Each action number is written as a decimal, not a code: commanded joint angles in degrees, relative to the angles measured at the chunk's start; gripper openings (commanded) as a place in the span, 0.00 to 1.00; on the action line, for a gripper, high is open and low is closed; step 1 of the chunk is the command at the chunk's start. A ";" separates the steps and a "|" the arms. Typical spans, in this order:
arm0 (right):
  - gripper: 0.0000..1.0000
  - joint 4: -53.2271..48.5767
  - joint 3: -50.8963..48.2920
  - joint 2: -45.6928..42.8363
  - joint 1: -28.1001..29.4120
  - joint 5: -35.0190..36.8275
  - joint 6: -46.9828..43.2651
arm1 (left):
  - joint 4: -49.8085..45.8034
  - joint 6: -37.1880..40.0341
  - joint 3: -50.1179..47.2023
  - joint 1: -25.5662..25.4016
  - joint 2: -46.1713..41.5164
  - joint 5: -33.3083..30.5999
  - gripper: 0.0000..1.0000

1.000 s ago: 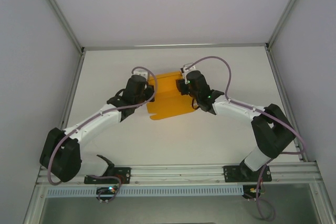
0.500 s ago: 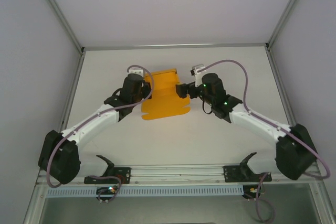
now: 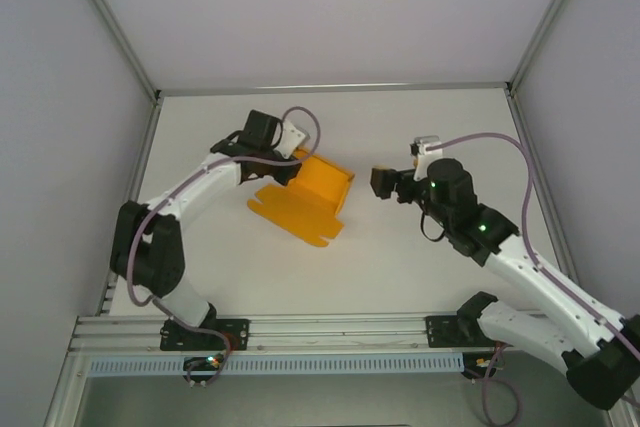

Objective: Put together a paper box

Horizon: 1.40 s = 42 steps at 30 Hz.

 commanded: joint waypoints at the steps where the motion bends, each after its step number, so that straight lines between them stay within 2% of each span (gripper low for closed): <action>1: 1.00 -8.66 -1.76 -3.75 -0.78 4.00 1.35 | -14.97 17.47 4.46 -3.19 4.60 3.04 0.00; 3: 1.00 -10.35 -2.52 -5.26 -1.09 4.04 1.18 | -18.92 20.01 9.07 -6.30 9.02 -1.56 0.00; 5: 1.00 -11.49 -2.85 -6.15 -1.33 4.38 1.12 | -21.13 21.27 13.52 -9.59 13.96 -9.95 0.02; 6: 1.00 -11.81 -3.04 -6.50 -1.42 4.45 1.00 | -21.88 22.01 15.19 -10.98 16.18 -13.13 0.00; 14: 1.00 -12.38 -5.48 -9.26 -2.89 4.64 0.26 | -24.86 28.19 22.93 -16.67 29.18 -23.57 0.00; 18: 1.00 -12.38 -6.31 -9.73 -3.42 4.37 -0.13 | -18.10 31.40 21.10 -19.31 32.19 -31.14 0.00; 27: 1.00 -12.24 -7.81 -10.19 -4.82 2.82 0.29 | -16.79 32.92 23.57 -21.40 33.42 -33.53 0.35; 31: 1.00 -11.88 -8.38 -11.00 -5.20 1.75 0.30 | -18.84 32.67 25.08 -21.37 30.72 -31.92 0.55; 36: 1.00 -12.49 -8.22 -11.54 -5.86 0.27 -0.09 | -21.07 32.28 25.31 -21.61 25.55 -29.14 0.72; 38: 1.00 -12.88 -7.78 -11.59 -6.11 0.05 -0.31 | -20.98 31.66 25.05 -21.55 22.43 -26.72 0.99; 42: 1.00 -13.34 -7.05 -11.86 -6.37 -0.69 -0.58 | -19.24 30.62 24.20 -21.37 16.08 -21.28 1.00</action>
